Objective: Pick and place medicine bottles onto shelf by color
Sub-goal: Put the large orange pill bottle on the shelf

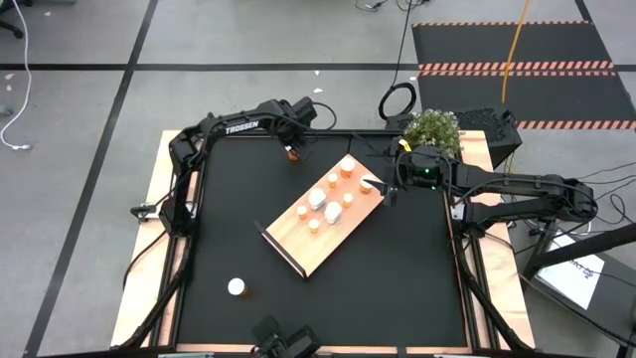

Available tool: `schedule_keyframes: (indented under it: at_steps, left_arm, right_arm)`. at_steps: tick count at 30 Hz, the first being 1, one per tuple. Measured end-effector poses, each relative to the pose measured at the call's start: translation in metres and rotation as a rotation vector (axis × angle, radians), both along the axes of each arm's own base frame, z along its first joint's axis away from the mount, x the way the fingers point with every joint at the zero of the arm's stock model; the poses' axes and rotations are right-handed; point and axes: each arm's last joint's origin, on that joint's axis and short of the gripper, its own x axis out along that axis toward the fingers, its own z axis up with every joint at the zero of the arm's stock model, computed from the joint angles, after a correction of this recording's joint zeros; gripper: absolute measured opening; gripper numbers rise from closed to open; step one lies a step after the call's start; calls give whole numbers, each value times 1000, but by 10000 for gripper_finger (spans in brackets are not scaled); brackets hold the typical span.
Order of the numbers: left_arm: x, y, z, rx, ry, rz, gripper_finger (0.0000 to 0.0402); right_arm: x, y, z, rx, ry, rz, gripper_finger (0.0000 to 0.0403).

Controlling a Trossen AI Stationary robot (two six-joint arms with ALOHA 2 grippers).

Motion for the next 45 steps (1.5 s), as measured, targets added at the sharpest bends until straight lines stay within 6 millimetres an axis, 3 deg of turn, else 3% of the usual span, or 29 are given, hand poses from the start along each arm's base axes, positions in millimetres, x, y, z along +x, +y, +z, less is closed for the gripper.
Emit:
schedule_keyframes:
  at_steps: [19, 28, 35, 40, 45]
  left_arm:
    - [5, -7, 0, -7, -2, -11, 193]
    - [5, -8, 0, -14, -3, 4, 255]
    - [6, -8, 18, -36, 10, 4, 279]
    - [7, -9, 23, -28, 13, -8, 256]
    - [6, -10, 23, -30, 29, -20, 195]
  right_arm:
    - [0, 0, 0, -1, 1, 0, 313]
    - [0, 0, 0, -1, 1, 0, 313]
    - [0, 0, 0, -1, 1, -1, 313]
    - [0, 0, 0, -1, 1, -3, 313]
    - [0, 0, 0, -2, 1, -3, 313]
